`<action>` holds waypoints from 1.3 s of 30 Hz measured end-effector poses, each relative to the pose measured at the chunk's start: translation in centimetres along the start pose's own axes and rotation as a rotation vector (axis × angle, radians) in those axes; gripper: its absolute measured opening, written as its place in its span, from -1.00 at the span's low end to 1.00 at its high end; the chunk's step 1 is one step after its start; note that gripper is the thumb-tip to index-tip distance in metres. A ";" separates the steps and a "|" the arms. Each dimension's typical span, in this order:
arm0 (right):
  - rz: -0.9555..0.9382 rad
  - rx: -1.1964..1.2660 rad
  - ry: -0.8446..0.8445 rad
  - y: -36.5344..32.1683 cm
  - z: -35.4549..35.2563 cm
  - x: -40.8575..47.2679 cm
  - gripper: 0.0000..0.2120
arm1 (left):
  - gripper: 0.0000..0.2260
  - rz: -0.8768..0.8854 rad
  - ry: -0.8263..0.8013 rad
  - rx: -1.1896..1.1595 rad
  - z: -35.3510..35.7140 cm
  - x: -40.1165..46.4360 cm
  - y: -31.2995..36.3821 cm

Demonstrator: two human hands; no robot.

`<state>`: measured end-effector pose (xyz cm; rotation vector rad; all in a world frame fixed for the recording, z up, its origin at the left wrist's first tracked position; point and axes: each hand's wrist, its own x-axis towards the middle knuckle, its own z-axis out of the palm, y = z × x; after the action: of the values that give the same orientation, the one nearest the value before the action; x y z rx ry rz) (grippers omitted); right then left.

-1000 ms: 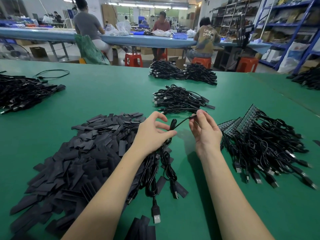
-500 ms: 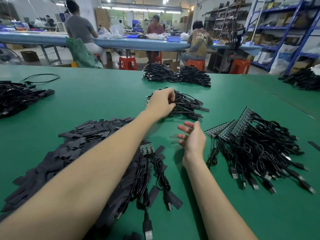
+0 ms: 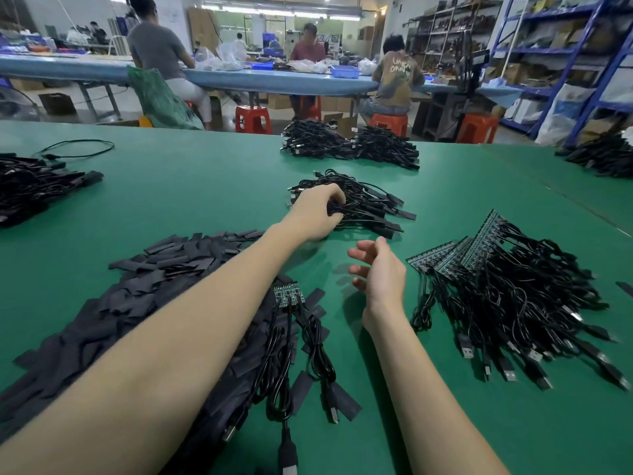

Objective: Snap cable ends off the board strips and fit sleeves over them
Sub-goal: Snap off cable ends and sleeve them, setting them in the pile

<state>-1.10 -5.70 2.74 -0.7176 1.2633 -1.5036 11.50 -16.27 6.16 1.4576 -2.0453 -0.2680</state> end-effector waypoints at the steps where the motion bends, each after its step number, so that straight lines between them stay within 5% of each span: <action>1: -0.001 -0.008 -0.007 0.0 -0.1 -0.1 -0.66 | -0.82 -0.009 0.042 -0.060 -0.5 -1.2 0.4; 5: -0.031 -0.121 -0.085 0.1 -0.2 -0.5 -0.74 | -0.94 -0.091 0.165 -0.308 -2.7 -6.9 1.9; 9: -0.120 -0.554 -0.306 -0.2 -0.4 -1.1 -0.78 | -0.98 -0.153 0.197 -0.482 -3.6 -11.5 2.3; 13: -0.275 -1.074 -0.461 -0.3 0.2 -1.9 -0.83 | -0.96 -0.189 0.175 -0.506 -3.3 -12.4 2.1; 16: -0.252 -1.160 -0.496 0.1 1.2 -2.8 -0.83 | -0.93 -0.210 0.166 -0.489 -3.1 -12.6 1.8; 22: -0.011 -0.585 -0.513 -1.1 0.5 -2.4 -0.86 | -0.95 -0.222 0.208 -0.515 -2.8 -13.1 1.2; 26: 0.237 -0.173 -0.593 -2.1 -0.5 -2.0 -0.86 | -0.92 -0.324 0.146 -0.749 -3.1 -13.1 1.2; 32: 0.291 -0.052 -0.628 -1.9 -0.4 -1.9 -0.77 | -0.92 -0.507 -0.006 -1.159 -3.5 -13.5 1.5; 39: 0.408 0.051 -0.622 -2.1 -0.2 -2.1 -0.71 | -0.81 -0.501 -0.069 -1.229 -4.1 -13.9 1.7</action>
<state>-1.28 -3.74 4.98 -0.7597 0.8243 -0.8768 15.52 -2.26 5.29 1.0537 -1.0422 -1.4665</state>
